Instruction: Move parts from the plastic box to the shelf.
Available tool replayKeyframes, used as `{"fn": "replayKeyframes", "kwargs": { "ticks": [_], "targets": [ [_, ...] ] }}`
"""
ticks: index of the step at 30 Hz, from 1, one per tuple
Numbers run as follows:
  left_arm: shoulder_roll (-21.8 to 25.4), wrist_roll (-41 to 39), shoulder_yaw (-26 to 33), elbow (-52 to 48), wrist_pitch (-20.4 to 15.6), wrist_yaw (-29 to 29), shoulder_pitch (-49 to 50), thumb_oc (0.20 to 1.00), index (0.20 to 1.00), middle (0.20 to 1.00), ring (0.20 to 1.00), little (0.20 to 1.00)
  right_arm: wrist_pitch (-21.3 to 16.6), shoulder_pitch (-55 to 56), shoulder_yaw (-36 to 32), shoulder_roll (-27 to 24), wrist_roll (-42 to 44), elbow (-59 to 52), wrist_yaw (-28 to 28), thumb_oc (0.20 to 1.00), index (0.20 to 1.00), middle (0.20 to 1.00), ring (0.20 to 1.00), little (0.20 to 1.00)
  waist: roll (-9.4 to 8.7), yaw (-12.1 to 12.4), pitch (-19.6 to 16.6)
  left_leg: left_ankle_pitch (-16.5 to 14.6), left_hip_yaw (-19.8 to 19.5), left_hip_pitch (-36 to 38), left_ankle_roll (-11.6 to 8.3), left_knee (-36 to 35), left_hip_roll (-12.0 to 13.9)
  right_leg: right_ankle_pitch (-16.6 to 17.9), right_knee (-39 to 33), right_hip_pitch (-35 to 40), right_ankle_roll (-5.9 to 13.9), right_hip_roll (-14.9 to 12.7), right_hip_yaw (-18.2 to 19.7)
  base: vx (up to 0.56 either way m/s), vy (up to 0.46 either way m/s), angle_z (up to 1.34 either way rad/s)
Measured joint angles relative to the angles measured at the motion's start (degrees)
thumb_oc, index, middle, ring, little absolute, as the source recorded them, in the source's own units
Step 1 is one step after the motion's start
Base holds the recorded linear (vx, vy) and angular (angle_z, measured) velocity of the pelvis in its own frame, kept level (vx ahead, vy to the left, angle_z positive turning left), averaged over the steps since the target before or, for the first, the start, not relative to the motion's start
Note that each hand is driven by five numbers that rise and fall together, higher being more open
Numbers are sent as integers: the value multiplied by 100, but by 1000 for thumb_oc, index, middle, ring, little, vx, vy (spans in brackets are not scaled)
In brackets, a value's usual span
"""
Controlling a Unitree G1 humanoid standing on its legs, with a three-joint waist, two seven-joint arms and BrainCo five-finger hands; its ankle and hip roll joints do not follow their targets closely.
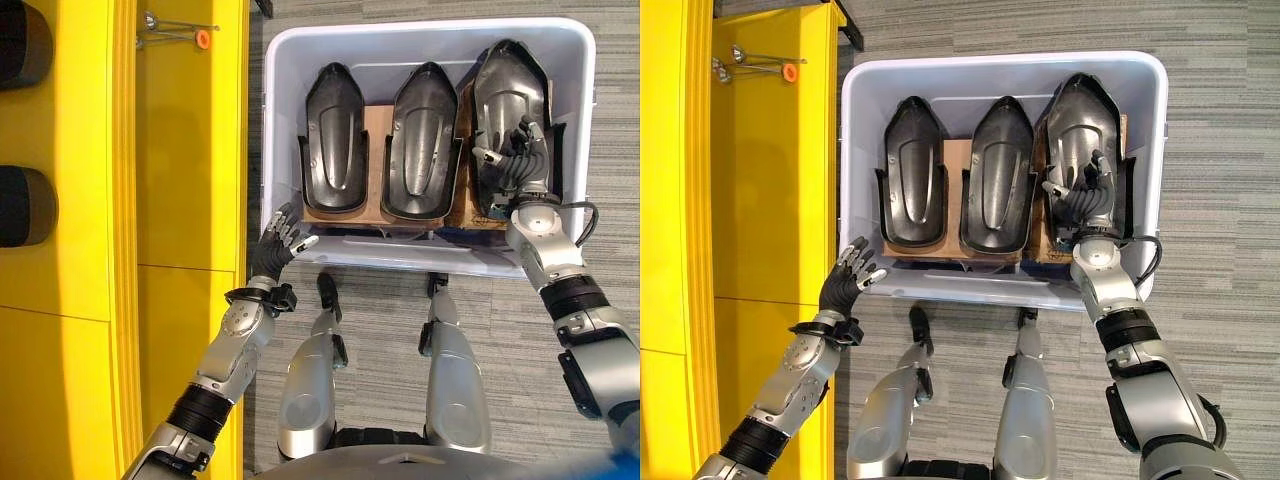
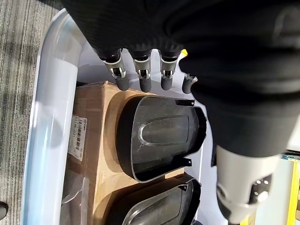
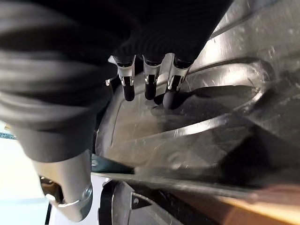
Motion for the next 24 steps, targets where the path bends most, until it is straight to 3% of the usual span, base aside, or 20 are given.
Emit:
{"fn": "replayKeyframes", "kwargs": {
  "ticks": [12, 24],
  "targets": [
    [-4, -124, -219, 1, -57, 7, -54, 1000, 1000, 1000, 1000, 1000, -152, -184, 305, 92, -174, 190, 37, 1000, 1000, 1000, 1000, 1000, 1, -78, 1, 45, -15, -66, 40, 14, -65, 20, 61, -86, 16, -58, 2, -2, 0, 1],
    [-21, -118, -217, 4, -67, 133, -155, 1000, 1000, 1000, 1000, 1000, -99, 49, 705, 569, -296, -307, 319, 1000, 1000, 1000, 1000, 1000, 1, -83, 1, 103, -143, -107, 22, 60, -52, 24, 142, -86, 7, -56, -46, 0, -4, 2]
  ]
}}
